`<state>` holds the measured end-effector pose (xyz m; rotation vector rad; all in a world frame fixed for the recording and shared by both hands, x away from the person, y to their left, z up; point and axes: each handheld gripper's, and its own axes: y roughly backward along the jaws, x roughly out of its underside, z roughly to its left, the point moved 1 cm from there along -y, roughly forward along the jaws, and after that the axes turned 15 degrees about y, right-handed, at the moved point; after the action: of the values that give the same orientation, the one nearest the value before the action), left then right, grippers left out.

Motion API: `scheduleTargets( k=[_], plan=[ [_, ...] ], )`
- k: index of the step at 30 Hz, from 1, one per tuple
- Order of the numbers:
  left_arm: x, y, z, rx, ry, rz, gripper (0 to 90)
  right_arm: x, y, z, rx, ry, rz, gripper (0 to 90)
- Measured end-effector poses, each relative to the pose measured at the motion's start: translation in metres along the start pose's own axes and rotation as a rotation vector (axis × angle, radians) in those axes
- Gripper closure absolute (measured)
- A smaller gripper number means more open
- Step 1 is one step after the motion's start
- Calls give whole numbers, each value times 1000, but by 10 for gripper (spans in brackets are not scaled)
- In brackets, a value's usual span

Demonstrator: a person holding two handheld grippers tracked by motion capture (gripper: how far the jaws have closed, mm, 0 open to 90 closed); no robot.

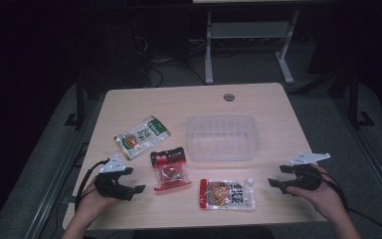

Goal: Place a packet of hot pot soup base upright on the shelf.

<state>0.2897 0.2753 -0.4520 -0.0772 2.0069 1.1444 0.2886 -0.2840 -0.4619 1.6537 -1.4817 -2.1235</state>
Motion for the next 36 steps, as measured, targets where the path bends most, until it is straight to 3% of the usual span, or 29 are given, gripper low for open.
scheduleTargets(
  k=[8,13,14,17,23,25,26,28,36],
  plan=[
    [-3,0,-4,-5,20,-2,161,3,2,-3,-1,-11,-20,267],
    [-4,4,-9,-1,30,-5,236,1,1,-5,-2,-13,-21,266],
    [-6,5,-10,6,31,0,319,-1,0,-6,-1,-17,-27,265],
    [-10,6,-14,26,52,-12,429,-3,-1,-6,-4,-10,-24,262],
    [-22,5,-24,60,55,-17,692,-5,-3,-3,-3,1,-17,258],
    [-25,4,-25,64,50,-15,779,-5,-3,-2,-5,-1,-13,257],
    [-27,2,-27,65,44,-12,779,-5,-3,-2,-5,-1,-13,257],
    [-32,-5,-33,72,32,7,893,-4,-3,-3,-7,-4,-10,257],
    [-46,-20,-46,90,2,10,895,-2,-2,-4,-6,-14,-13,257]
  ],
)
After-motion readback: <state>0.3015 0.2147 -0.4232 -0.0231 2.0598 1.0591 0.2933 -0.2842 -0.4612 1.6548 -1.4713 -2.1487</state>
